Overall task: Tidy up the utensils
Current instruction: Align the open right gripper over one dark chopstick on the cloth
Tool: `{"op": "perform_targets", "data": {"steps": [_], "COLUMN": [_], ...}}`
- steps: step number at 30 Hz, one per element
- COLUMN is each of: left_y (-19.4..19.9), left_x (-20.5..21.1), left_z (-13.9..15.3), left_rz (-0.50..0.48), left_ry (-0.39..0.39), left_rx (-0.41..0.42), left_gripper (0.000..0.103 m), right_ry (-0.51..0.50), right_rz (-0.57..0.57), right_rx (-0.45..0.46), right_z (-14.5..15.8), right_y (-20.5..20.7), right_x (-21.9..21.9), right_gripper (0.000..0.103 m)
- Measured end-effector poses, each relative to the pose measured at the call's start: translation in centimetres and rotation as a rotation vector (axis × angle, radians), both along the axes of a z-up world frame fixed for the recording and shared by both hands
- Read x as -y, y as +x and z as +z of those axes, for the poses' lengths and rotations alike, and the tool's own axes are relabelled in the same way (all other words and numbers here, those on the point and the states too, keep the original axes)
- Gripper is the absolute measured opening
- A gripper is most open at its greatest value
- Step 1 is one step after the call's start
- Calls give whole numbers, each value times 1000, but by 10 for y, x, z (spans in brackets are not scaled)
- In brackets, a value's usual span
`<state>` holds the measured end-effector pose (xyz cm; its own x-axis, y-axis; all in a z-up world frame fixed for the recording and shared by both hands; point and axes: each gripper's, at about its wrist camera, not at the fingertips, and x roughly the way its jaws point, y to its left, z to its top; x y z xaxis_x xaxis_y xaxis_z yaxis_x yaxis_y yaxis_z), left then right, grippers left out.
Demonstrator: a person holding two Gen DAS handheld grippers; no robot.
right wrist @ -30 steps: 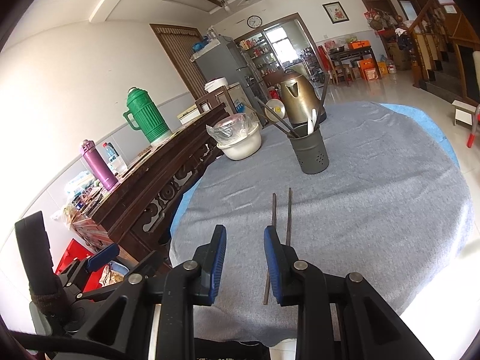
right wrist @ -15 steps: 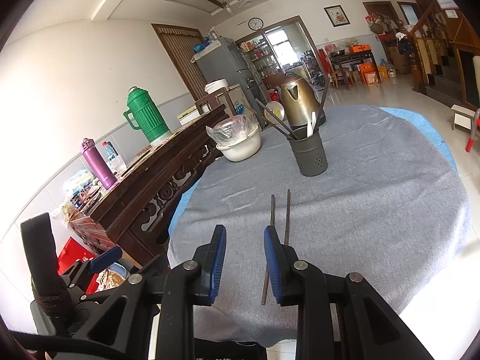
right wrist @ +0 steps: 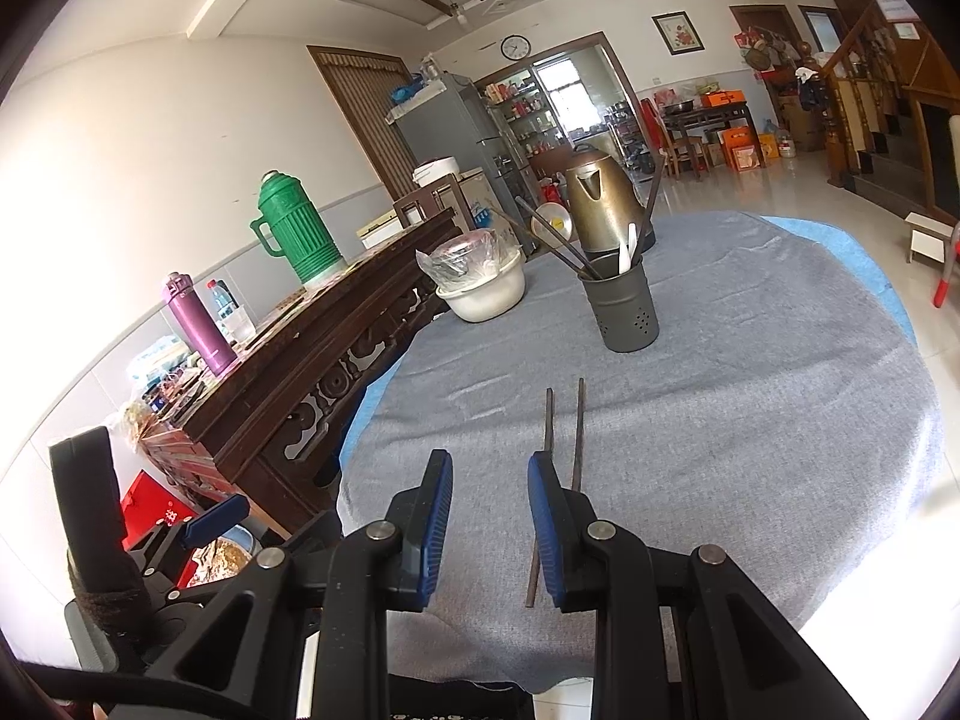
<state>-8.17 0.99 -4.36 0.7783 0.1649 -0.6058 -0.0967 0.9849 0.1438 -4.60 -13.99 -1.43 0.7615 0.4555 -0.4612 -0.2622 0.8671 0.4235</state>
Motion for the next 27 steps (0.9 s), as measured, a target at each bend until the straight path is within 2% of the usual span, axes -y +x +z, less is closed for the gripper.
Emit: {"op": "perform_targets", "data": {"steps": [27], "left_y": [-2], "left_x": [-2], "left_z": [-3], "left_rz": [8], "left_ry": [-8], "left_rx": [-5], "left_gripper": [88], "right_ry": [-3], "right_rz": [4], "right_rx": [-6], "right_z": [-1], "right_y": [1], "right_x": [1], "right_gripper": [28]}}
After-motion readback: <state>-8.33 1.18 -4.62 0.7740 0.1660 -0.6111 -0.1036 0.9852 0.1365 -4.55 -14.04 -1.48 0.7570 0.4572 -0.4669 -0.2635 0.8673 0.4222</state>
